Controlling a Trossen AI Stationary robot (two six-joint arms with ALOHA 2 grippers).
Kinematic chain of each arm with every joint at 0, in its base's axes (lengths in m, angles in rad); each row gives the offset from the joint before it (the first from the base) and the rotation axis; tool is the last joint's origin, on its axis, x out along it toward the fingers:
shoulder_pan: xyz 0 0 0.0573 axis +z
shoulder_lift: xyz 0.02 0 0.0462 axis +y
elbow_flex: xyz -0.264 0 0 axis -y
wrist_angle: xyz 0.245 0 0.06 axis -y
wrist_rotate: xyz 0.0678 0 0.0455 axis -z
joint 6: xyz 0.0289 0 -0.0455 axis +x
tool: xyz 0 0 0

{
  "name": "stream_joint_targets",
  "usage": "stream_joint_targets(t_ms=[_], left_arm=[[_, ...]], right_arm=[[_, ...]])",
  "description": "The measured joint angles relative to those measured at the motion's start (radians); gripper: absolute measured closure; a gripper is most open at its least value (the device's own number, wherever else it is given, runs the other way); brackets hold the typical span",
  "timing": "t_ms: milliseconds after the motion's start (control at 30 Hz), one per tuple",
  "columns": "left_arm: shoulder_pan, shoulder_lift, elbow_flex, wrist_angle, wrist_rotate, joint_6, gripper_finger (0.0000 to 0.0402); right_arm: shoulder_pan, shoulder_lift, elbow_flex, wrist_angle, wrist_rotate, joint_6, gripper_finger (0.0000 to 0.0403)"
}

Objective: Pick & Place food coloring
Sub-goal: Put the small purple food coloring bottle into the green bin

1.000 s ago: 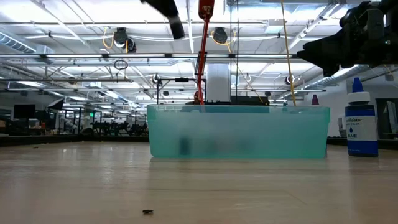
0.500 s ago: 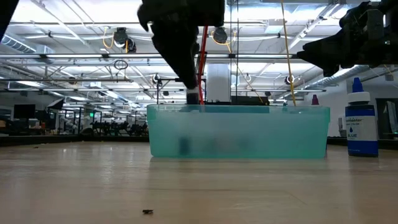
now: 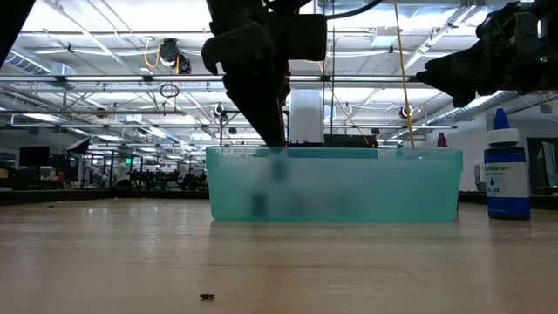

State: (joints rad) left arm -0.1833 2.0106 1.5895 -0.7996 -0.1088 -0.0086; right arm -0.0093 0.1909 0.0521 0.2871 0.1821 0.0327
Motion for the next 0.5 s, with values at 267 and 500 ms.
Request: stream_joint_targets(t_ms=[267, 500], left_arm=[[0.001, 0.027, -0.001, -0.002, 0.016, 0.0, 0.035], [0.008, 0.066, 0.0, 0.041, 0.066, 0.01, 0.035]], right_arm=[[0.0, 0.0, 0.0, -0.001, 0.0, 0.0, 0.0254], [0.0, 0.001, 0.0, -0.009, 0.0, 0.0, 0.0254]])
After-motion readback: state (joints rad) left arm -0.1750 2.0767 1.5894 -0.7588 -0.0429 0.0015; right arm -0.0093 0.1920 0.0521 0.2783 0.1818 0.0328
